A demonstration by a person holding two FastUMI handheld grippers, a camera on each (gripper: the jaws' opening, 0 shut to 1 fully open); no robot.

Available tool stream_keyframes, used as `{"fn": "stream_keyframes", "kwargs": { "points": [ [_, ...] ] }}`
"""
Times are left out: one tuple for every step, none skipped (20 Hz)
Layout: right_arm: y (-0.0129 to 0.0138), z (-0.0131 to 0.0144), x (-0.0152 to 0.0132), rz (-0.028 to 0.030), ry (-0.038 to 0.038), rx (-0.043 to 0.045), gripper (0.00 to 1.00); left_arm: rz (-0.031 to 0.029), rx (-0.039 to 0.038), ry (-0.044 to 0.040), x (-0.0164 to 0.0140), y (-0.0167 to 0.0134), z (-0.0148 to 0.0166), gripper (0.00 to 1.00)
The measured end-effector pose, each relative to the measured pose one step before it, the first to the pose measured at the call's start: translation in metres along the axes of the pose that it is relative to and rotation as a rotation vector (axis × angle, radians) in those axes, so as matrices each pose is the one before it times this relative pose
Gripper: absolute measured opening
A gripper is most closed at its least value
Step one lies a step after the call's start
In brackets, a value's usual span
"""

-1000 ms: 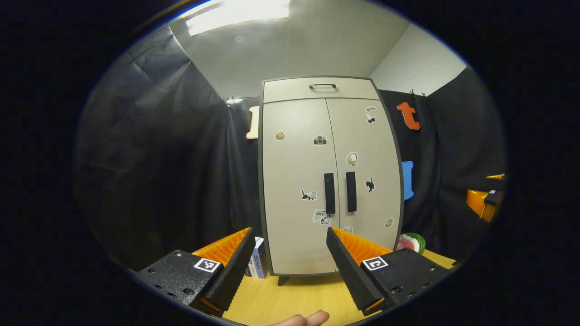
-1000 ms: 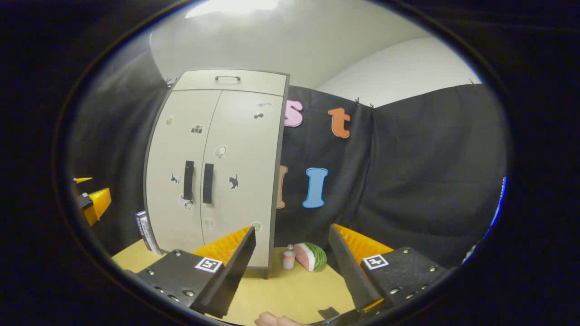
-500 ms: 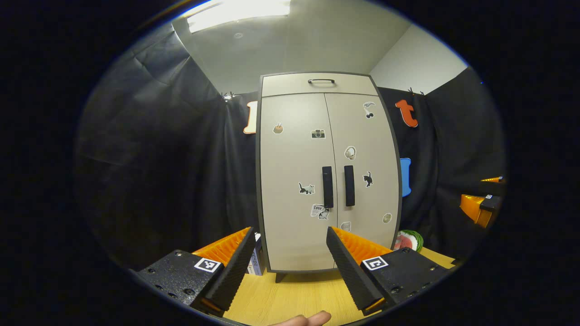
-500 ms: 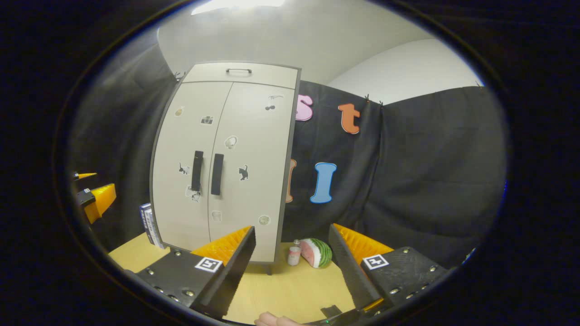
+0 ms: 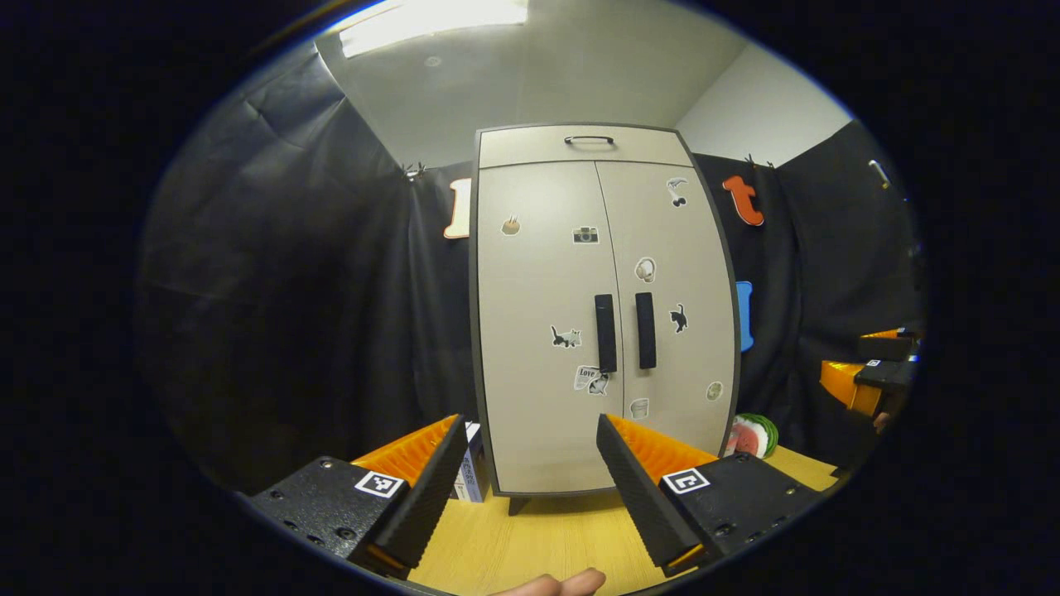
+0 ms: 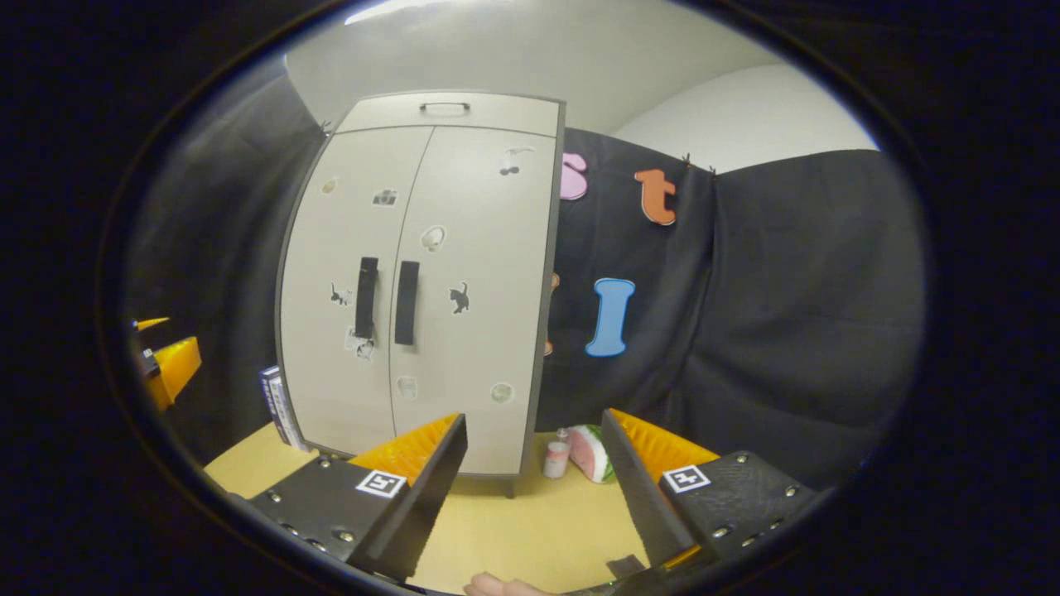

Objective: Open the right door of the double-door shoe cabinet with the right hand, and open the left door with the left hand.

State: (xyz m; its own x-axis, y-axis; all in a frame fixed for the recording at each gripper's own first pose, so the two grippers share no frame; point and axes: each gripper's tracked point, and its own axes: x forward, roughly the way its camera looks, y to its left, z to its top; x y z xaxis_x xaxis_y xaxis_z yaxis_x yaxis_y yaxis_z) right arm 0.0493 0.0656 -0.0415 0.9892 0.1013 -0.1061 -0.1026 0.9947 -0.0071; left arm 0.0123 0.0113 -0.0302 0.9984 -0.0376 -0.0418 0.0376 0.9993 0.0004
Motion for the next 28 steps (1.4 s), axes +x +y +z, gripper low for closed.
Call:
{"fn": "stream_keyframes", "kwargs": {
  "points": [
    [0.00536,0.00295,0.00697,0.01015,-0.00219,-0.00149,0.97,0.00679,-0.00521,0.00263,0.00072,0.00443,-0.00187,0.98],
    [0.00512,0.00382,0.00625,0.00705,-0.00605,-0.00404,0.97,0.00977,-0.01359,-0.00191,0.00072,0.00405,0.00005,0.98],
    [0.00575,0.003,0.00769,0.0063,-0.00528,-0.00402,0.97,0.00379,-0.01183,-0.0037,0.00062,0.00392,0.00036,0.98],
    [0.00483,0.00278,0.008,0.00207,0.00046,-0.00399,0.94,0.00508,-0.00783,-0.00363,0.00049,0.00382,-0.00023,0.98],
    [0.00722,0.0028,0.00871,0.0103,0.00023,0.00273,0.97,0.00544,-0.00473,0.00075,0.00024,0.00446,-0.00098,0.98],
    [0.00937,0.004,0.00939,0.01737,-0.00082,0.00816,0.94,-0.00336,-0.00415,-0.00068,0.00072,0.0022,-0.00056,0.98],
    [0.00784,0.00376,0.0097,0.01453,-0.00022,0.00882,0.94,-0.00708,-0.00375,0.00086,-0.00084,0.0015,0.00026,0.98],
    [0.00738,0.00492,0.00932,0.01098,-0.00228,0.00756,0.94,-0.00417,-0.00057,-0.0038,0.00267,0.00263,0.00072,0.98],
    [0.00709,0.00406,0.00989,0.01199,-0.00231,0.00908,0.94,-0.00008,-0.00235,-0.00029,0.00135,0.00285,0.00093,0.98],
    [0.00919,0.00479,0.0117,0.0166,-0.0018,0.00802,0.94,-0.00013,-0.0008,0.00201,0.0005,0.00297,-0.00043,0.98],
    [0.00624,0.0027,0.0094,0.01151,-0.00034,0.00579,0.94,-0.00265,-0.00096,0.00105,0.00177,0.00136,0.0004,0.98],
    [0.00716,0.00355,0.0098,0.0115,-0.00252,0.00555,0.97,-0.00399,-0.00255,0.00429,0.00059,0.00083,-0.0014,0.98],
    [0.00664,0.00347,0.00948,0.00885,-0.00327,0.00449,0.94,-0.00176,-0.00437,-0.00001,0.00195,0.00113,0.00095,0.98],
    [0.00574,0.00179,0.00921,0.00795,-0.00275,0.00332,0.97,0.00114,-0.00075,-0.00181,0.00313,0.00117,-0.00005,0.98],
    [0.00536,0.0017,0.0104,0.00792,-0.00303,0.00412,0.97,0.00341,0.00436,0.00632,0.00205,0.00126,-0.00087,0.98],
    [0.00625,0.00164,0.0098,0.0103,-0.00156,0.00885,0.97,-0.00356,0.00617,-0.00246,0.0002,-0.00072,-0.00028,0.98],
    [0.00534,0.00219,0.01151,0.00817,-0.00334,0.01224,0.97,-0.00719,0.00793,-0.00683,0.00115,-0.00069,0.0013,0.99],
    [0.00536,0.00215,0.0109,0.01004,-0.00238,0.01131,0.94,-0.00625,0.00726,-0.00187,0.00108,-0.00052,0.0014,0.98],
    [0.00559,0.00226,0.0108,0.01233,-0.00282,0.00789,0.94,-0.00631,0.00347,-0.00418,0.0012,0.00062,0.00163,0.98],
    [0.00765,0.00108,0.01128,0.02008,0.0012,0.00257,0.94,-0.0049,0.00003,-0.0004,-0.00018,-0.00006,-0.00006,0.98],
    [0.00612,-0.00018,0.01093,0.01881,0.00919,-0.00446,0.94,0.00415,-0.00811,-0.00724,0.00296,0.00201,0.00228,0.99],
    [0.00423,0.00072,0.01009,0.01007,0.00899,-0.00222,0.94,0.00174,-0.00811,-0.00462,0.00404,0.00277,0.0027,0.99],
    [0.00307,0.00214,0.00992,0.00541,0.00382,-0.00107,0.94,-0.0004,-0.00195,-0.0038,0.00269,0.0037,0.0013,0.98],
    [0.00316,0.00217,0.00854,0.00501,0.00152,0.00326,0.97,0.00469,-0.00261,-0.00189,0.00068,0.00356,-0.0005,0.98],
    [0.00301,0.0024,0.00765,0.00604,-0.00043,0.00491,0.94,0.00556,-0.00285,-0.00102,0.00227,0.00355,0.00029,0.98],
    [0.00398,0.00249,0.00784,0.01222,-0.00224,0.00616,0.94,0.00297,-0.00179,-0.00135,0.00259,0.00243,0.00026,0.98],
    [0.00489,-0.00024,0.00605,0.0181,0.0045,0.0032,0.94,0.00083,-0.00082,-0.00236,0.00262,0.00191,0.00047,0.98],
    [0.001,-0.00313,0.00692,-0.00357,0.01761,0.00226,1.0,-0.00186,0.00206,-0.00515,0.00158,0.00133,-0.00008,0.98]
  ]
}}
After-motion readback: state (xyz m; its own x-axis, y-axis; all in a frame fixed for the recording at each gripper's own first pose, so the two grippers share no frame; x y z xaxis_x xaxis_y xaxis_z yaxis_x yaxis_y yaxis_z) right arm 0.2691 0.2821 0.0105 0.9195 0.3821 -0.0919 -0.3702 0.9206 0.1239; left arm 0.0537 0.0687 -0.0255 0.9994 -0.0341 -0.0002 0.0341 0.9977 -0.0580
